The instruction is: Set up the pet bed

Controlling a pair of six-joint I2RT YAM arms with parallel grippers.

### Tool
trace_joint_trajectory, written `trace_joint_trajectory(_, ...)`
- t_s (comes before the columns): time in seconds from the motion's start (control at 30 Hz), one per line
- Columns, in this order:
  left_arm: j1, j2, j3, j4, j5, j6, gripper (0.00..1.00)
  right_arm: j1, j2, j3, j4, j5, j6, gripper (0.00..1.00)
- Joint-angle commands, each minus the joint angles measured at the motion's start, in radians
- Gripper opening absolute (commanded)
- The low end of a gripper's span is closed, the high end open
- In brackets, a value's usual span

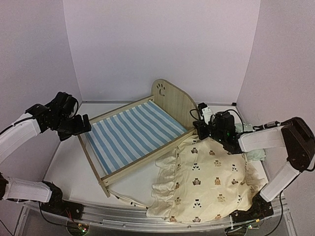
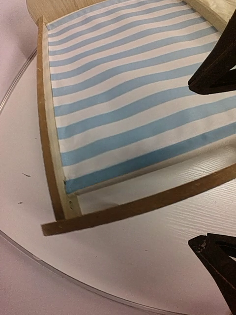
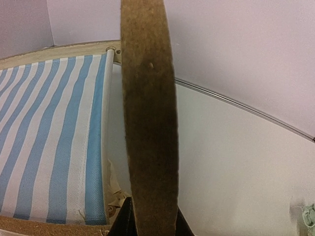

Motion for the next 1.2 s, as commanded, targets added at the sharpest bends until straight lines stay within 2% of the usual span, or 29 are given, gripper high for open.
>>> trace_joint_trajectory(0.0, -0.004, -0.025, -0.071, 0.016, 0.055, -0.048, 0.99, -0.025, -0.042, -0.025, -0.050, 0.344, -0.074, 0.00)
trace_joint_trajectory(0.13, -0.004, -0.009, -0.146, 0.149, 0.143, -0.046, 0.99, -0.025, -0.070, -0.050, -0.085, 0.335, -0.029, 0.00)
trace_joint_trajectory(0.3, -0.004, 0.017, -0.199, 0.299, 0.203, -0.031, 0.99, -0.019, -0.112, -0.067, -0.161, 0.247, 0.052, 0.00)
trace_joint_trajectory(0.53, -0.004, 0.104, -0.196, 0.416, 0.182, -0.031, 0.99, 0.046, -0.127, -0.040, -0.273, 0.207, 0.161, 0.00)
trace_joint_trajectory(0.73, 0.002, 0.219, -0.143, 0.478, 0.083, -0.008, 0.99, 0.155, -0.066, 0.039, -0.363, 0.297, 0.202, 0.00)
trace_joint_trajectory(0.9, 0.048, 0.337, -0.057, 0.510, 0.097, 0.033, 0.99, 0.214, 0.023, 0.151, -0.475, 0.352, 0.271, 0.00)
trace_joint_trajectory(1.17, 0.186, 0.417, -0.003, 0.544, 0.130, 0.090, 0.99, 0.262, 0.103, 0.241, -0.521, 0.350, 0.311, 0.00)
